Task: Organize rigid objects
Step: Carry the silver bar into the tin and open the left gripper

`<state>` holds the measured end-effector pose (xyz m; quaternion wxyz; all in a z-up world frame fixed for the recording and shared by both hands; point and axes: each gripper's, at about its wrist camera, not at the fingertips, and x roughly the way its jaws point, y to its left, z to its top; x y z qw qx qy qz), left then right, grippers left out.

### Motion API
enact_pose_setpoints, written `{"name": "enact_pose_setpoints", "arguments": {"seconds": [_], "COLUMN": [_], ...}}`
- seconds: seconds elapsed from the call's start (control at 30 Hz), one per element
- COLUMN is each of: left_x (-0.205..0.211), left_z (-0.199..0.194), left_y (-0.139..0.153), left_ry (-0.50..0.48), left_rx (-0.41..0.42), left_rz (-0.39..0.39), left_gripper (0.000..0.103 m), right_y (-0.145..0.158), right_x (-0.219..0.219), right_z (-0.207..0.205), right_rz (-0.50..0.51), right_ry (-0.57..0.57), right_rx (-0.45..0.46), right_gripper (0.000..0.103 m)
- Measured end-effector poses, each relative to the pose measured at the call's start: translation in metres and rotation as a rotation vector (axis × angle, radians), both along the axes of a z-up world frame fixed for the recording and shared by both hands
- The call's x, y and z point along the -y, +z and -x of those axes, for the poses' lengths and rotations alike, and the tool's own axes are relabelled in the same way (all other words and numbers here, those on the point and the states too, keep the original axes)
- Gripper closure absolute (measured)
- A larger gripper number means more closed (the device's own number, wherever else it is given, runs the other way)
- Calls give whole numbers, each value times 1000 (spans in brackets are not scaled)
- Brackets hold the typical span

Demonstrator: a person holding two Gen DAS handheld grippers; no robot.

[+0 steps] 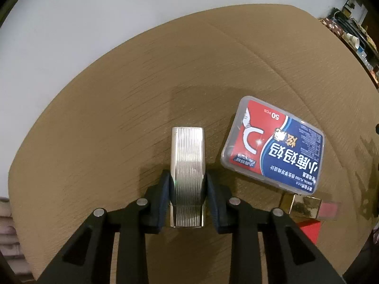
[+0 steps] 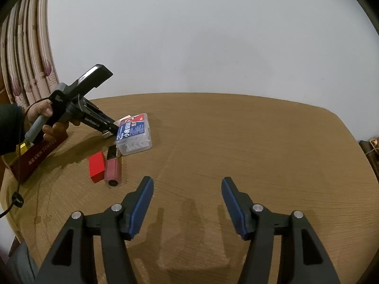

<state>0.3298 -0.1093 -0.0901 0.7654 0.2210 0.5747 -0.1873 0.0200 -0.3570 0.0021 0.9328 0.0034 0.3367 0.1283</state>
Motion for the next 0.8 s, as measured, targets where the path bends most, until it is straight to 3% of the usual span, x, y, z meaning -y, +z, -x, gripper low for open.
{"name": "enact_pose_setpoints", "arguments": {"seconds": [0.27, 0.43, 0.6, 0.73, 0.8], "left_x": [-14, -46, -117, -176, -209], "left_z": [54, 99, 160, 189, 199], "left_y": [19, 65, 119, 135, 132], "left_ry": [111, 224, 365, 482, 540], "left_rx": [114, 167, 178, 160, 112], "left_rz": [-33, 49, 95, 30, 24], "left_gripper": [77, 77, 77, 77, 77], "right_y": [-1, -3, -3, -5, -6], "right_x": [1, 0, -3, -5, -8], "right_z": [-1, -4, -5, -7, -9], "right_rz": [1, 14, 31, 48, 62], "right_ry": [-2, -5, -5, -8, -8], "right_rx": [-13, -27, -37, -45, -52], "right_gripper": [41, 41, 41, 41, 41]}}
